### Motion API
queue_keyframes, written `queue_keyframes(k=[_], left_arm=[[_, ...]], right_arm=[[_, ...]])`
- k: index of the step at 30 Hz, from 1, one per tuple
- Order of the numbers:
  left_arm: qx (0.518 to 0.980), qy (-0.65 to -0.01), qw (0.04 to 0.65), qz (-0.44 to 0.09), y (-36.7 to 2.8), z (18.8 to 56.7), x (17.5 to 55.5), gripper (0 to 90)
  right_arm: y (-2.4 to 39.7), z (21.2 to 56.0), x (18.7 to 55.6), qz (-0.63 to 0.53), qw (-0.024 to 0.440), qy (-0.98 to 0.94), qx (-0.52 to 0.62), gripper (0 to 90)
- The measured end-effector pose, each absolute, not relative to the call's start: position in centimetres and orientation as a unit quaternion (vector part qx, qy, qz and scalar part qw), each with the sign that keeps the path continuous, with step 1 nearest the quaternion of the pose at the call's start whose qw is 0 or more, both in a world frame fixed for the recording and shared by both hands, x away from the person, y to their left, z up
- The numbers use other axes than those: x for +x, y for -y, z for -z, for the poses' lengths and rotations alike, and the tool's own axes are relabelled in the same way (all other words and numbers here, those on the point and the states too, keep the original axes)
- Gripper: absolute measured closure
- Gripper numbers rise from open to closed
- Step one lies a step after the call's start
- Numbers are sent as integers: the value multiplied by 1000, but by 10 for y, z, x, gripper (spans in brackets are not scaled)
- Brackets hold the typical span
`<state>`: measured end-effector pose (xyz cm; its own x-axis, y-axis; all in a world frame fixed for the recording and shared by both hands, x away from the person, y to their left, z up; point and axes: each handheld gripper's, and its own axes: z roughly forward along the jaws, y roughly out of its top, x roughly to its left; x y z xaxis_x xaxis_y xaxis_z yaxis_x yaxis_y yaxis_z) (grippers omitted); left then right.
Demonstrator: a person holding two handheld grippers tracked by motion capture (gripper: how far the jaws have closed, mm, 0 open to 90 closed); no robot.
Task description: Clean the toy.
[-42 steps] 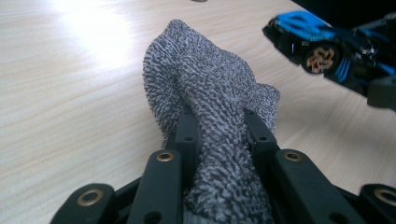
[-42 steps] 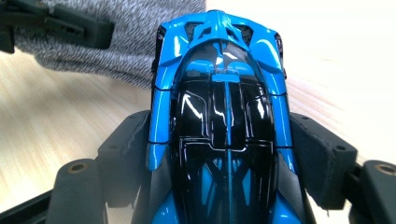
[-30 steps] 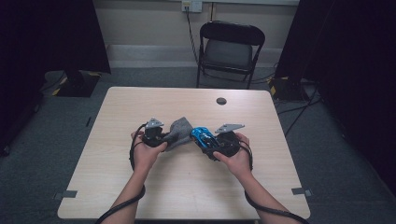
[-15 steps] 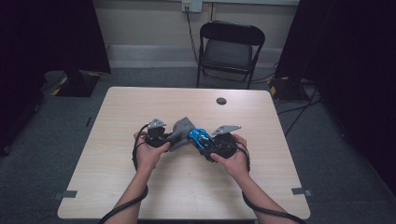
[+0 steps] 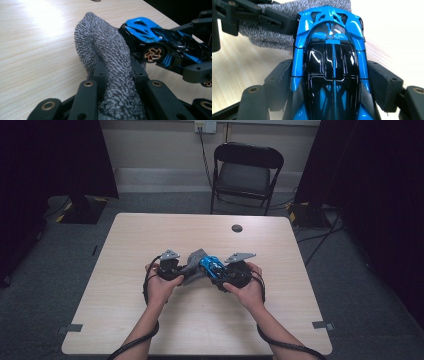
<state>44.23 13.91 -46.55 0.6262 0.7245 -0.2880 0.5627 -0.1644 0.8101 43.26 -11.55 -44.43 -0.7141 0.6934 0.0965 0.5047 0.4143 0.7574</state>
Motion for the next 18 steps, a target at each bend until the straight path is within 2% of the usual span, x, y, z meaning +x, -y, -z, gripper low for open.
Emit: queue_keyframes(k=[18], left_arm=[[779,-393,484,-74,-120,467,436,723]], right_arm=[[121,442,441,-404,119,-826,375,261]])
